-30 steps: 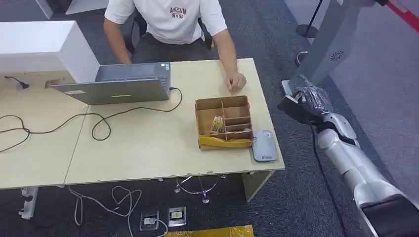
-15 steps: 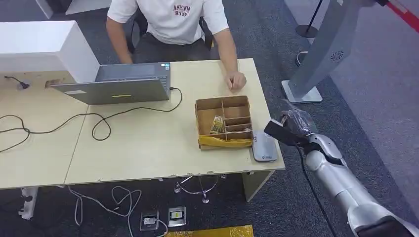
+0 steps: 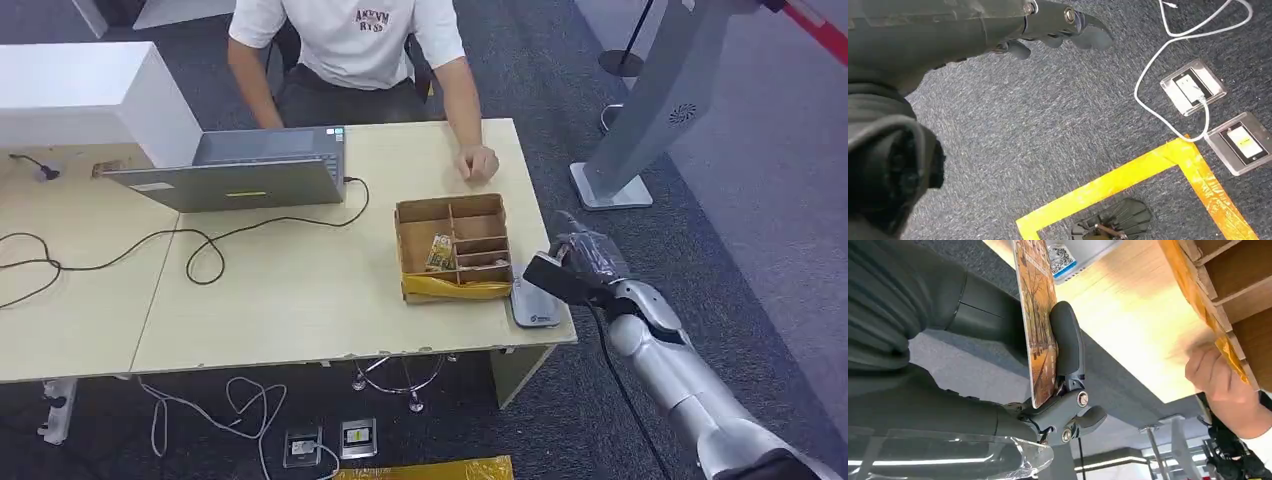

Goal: Pass the card to the sensor for recognition and then transmit it.

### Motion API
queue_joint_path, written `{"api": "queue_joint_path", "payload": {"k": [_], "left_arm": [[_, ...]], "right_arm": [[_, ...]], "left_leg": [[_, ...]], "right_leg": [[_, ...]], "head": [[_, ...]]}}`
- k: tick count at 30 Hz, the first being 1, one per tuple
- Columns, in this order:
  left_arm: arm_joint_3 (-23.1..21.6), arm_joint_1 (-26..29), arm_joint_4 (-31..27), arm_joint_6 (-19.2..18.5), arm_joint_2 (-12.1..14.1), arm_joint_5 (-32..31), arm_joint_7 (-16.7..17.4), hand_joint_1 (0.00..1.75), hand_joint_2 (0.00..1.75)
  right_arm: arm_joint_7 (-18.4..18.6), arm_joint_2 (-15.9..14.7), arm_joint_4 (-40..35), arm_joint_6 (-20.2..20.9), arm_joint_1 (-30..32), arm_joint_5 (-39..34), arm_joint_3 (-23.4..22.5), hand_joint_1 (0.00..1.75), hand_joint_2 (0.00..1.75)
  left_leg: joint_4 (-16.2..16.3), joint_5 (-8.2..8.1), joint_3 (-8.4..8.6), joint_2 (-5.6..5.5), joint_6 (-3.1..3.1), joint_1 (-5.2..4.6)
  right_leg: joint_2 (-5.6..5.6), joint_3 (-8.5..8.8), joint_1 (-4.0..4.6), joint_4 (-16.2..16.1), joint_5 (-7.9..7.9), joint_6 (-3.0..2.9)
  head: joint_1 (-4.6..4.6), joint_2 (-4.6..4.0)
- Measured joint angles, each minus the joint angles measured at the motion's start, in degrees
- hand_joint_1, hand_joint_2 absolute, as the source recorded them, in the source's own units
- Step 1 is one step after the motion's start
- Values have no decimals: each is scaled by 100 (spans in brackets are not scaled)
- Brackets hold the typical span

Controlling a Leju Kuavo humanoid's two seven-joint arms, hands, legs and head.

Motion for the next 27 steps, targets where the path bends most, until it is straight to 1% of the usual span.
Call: {"api": "queue_joint_path", "payload": {"k": [12,19,27], "left_arm": [[0,-5,0,-20,4,-55,20,0,0],[0,-8,0,-20,9,-61,59,0,0],[0,-12,0,-20,9,-74,59,0,0]], "right_arm": [[79,9,-48,87,46,99,0,175,175],[151,39,-50,76,181,160,2,175,175],[153,103,-48,57,289,199,7,175,175]], "left_leg": [[0,0,2,0,0,0],[0,0,1,1,0,0],[0,0,2,1,0,0]], "right_leg": [[0,0,0,0,0,0],[1,-1,0,0,0,0],[2,0,0,0,0,0]], "head": [[0,0],[-2,0],[-2,0]]}}
